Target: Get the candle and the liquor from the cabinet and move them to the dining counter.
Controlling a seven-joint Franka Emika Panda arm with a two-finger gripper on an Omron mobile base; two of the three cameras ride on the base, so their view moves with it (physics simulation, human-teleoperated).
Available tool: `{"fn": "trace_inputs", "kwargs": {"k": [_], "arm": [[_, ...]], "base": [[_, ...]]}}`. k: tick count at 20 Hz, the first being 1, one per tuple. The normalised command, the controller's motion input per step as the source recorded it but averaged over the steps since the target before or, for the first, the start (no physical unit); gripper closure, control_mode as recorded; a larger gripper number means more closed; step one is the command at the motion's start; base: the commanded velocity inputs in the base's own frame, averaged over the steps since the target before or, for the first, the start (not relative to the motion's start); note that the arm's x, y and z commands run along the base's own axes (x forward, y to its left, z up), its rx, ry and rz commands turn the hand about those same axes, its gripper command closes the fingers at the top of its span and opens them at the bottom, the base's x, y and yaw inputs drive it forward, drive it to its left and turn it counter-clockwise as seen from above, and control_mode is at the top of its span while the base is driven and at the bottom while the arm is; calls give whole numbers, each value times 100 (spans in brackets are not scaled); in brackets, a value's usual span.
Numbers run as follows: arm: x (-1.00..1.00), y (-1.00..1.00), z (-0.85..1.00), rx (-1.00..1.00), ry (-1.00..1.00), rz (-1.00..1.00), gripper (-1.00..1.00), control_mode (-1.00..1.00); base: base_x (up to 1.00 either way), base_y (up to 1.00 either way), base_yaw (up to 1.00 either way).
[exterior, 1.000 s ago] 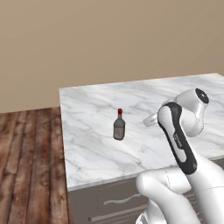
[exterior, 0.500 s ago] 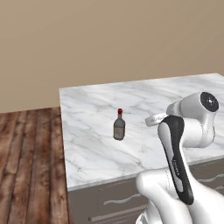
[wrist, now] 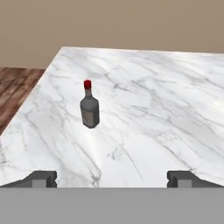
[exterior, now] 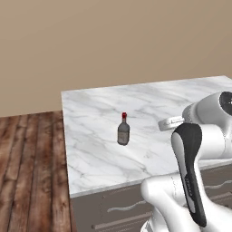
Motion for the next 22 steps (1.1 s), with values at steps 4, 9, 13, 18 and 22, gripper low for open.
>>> {"fn": "trace_inputs", "kwargs": {"k": [4, 9, 13, 18, 22], "arm": [[-52, 0, 21, -3, 0, 0, -100, -100], [-40, -1, 5, -1, 0, 0, -100, -100], [0, 0, 0, 0, 0, 0, -100, -100], [0, 0, 0, 0, 0, 0, -100, -100], [0, 0, 0, 0, 0, 0, -100, 100]], "base": [[0, 0, 0], [0, 0, 0], [0, 0, 0], [0, 0, 0], [-10, 0, 0]]}}
